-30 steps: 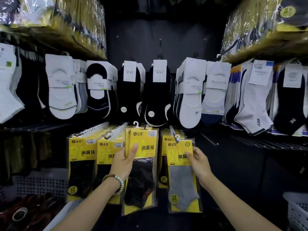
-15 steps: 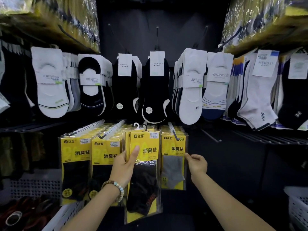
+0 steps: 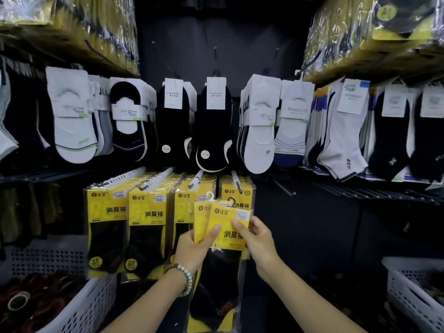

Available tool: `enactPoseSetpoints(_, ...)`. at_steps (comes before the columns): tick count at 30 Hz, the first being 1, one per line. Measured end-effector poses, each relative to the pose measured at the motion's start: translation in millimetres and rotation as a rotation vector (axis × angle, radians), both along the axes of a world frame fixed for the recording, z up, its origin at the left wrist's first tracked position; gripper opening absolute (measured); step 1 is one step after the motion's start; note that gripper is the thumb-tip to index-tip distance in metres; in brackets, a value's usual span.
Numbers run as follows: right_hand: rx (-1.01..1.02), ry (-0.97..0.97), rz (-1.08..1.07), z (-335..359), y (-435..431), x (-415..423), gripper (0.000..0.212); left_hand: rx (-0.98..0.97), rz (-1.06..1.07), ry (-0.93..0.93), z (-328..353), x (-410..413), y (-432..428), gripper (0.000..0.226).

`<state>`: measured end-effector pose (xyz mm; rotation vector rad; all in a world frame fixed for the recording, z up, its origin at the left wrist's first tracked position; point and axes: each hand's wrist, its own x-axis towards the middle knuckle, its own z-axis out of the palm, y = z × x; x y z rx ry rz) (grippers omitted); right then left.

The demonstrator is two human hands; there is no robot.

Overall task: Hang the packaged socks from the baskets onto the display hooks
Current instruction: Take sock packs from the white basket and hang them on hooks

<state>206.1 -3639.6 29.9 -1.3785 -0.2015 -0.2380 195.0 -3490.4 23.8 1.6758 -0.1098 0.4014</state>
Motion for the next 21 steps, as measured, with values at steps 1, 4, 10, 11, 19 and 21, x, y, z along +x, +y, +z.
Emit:
enactPoseSetpoints(1,0.019,0.008,-0.006,-0.5,-2.2,-0.6,0.022,0.008,-0.002,0.012,2.0,-1.9,0.4,0.02)
enactPoseSetpoints(4,0.049,0.069,-0.034,-2.7,-13.5,0.3,0.019,0.068,0.064,0.062,8.9,-4.9,9.3,0.048)
enactPoseSetpoints(10,-0.011,0.096,-0.145,-1.4,-40.5,13.7,0.017,0.183,0.203,-0.04,23.4,-0.9,36.5,0.052)
enactPoseSetpoints(11,-0.024,0.079,-0.163,1.6,-42.5,17.6,0.016,0.199,0.214,-0.056,25.8,0.3,40.2,0.052)
enactPoseSetpoints(19,-0.172,-0.089,-0.112,25.1,-31.9,56.9,0.016,0.219,0.245,-0.153,39.0,15.4,55.2,0.051)
enactPoseSetpoints(21,-0.185,-0.075,-0.115,22.8,-28.1,68.5,0.017,0.216,0.258,-0.152,38.1,20.4,57.0,0.051)
